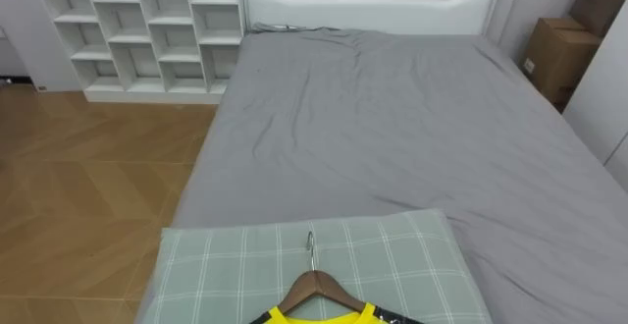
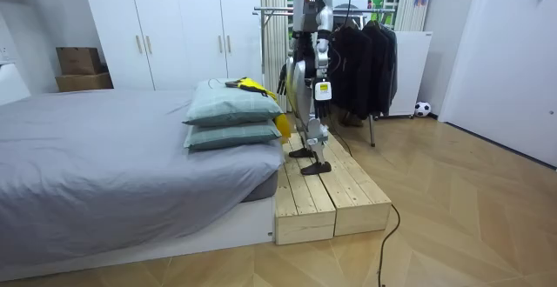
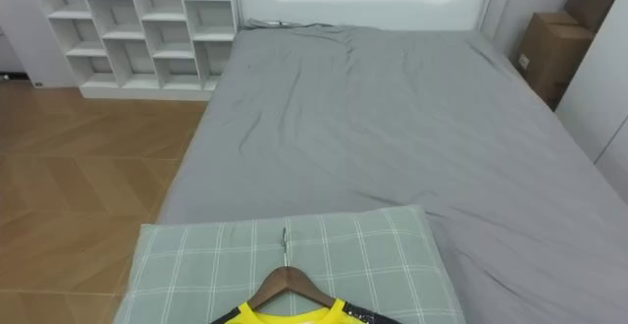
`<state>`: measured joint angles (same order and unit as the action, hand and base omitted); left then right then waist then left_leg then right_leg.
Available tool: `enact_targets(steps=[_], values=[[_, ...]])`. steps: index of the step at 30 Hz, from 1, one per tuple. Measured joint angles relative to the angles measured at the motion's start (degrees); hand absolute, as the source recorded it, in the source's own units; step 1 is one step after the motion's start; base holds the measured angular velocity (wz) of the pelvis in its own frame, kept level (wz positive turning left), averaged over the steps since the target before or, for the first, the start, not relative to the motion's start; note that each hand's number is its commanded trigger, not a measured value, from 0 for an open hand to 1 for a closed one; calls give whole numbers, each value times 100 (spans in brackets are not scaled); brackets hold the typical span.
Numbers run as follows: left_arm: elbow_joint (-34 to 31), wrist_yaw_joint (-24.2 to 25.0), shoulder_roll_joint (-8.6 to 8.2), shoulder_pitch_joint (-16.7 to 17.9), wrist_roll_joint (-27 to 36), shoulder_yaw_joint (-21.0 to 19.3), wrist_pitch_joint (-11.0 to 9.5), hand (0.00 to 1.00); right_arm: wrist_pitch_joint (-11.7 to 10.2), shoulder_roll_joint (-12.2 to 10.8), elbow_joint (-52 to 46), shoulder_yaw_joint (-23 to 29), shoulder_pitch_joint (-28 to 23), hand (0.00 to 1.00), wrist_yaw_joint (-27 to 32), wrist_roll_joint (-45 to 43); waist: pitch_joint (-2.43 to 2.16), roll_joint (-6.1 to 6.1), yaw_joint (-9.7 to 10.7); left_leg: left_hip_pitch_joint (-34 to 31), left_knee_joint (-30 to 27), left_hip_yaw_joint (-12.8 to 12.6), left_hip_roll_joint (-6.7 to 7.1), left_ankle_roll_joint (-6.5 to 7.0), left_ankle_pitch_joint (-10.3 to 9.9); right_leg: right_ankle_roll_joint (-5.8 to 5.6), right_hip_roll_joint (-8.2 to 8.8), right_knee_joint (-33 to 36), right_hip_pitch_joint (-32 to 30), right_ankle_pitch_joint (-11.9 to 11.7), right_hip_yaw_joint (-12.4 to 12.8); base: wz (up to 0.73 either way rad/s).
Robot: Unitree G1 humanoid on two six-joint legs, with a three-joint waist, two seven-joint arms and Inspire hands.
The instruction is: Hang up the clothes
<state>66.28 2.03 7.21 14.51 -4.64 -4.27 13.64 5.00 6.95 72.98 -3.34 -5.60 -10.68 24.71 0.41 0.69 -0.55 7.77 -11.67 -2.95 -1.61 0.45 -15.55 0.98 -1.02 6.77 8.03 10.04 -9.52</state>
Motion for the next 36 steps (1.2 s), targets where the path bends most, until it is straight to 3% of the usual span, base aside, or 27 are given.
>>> enact_targets(steps=[36], values=[[-64, -308, -19, 79, 173, -6, -119, 0, -27, -5, 6, 16, -10, 0, -19, 271, -31, 37, 20, 89, 1, 8, 0, 0, 0, -3, 1, -2, 101, 3, -11, 0]])
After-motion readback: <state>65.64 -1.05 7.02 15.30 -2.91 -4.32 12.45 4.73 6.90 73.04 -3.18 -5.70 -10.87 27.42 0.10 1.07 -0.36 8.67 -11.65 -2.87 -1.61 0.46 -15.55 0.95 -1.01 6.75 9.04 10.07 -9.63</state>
